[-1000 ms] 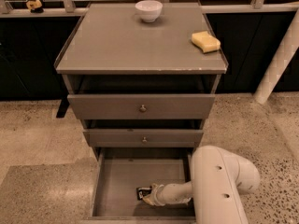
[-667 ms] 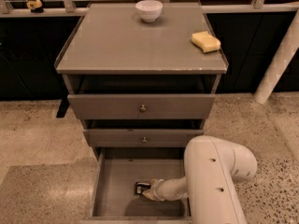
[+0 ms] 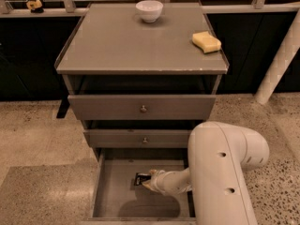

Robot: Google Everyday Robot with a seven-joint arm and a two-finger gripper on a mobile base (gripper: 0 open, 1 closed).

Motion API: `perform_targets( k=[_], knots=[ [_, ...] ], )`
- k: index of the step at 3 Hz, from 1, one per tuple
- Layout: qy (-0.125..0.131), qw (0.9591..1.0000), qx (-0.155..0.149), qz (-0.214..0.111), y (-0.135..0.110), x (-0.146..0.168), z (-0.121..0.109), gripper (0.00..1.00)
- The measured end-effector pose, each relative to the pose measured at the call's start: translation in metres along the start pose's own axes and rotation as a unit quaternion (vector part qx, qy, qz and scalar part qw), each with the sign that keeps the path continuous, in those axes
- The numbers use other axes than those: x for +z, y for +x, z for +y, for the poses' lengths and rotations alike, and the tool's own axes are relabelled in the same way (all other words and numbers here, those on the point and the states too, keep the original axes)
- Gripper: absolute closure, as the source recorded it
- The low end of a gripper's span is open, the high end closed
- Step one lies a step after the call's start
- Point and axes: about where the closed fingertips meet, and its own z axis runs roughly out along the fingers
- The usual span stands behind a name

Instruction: Pick rxbar chocolate from bottom drawer and place on counter

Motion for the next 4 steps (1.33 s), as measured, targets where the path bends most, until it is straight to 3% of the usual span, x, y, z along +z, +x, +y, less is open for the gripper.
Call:
perform_targets(
  k=[1,2,3,4],
  knots=[
    [0.000,1.0000,0.000,0.000,0.000,0.000,0.000,1.00],
    [-0.012,0.9996,0.009,0.023,0.003,0.004,0.005,1.00],
    [0.014,0.9986,-0.009,0.051,-0.018,-0.017,-0.011,1.00],
    [0.080,0.9951,-0.033,0.048,-0.068,-0.064,-0.037,1.00]
  ],
)
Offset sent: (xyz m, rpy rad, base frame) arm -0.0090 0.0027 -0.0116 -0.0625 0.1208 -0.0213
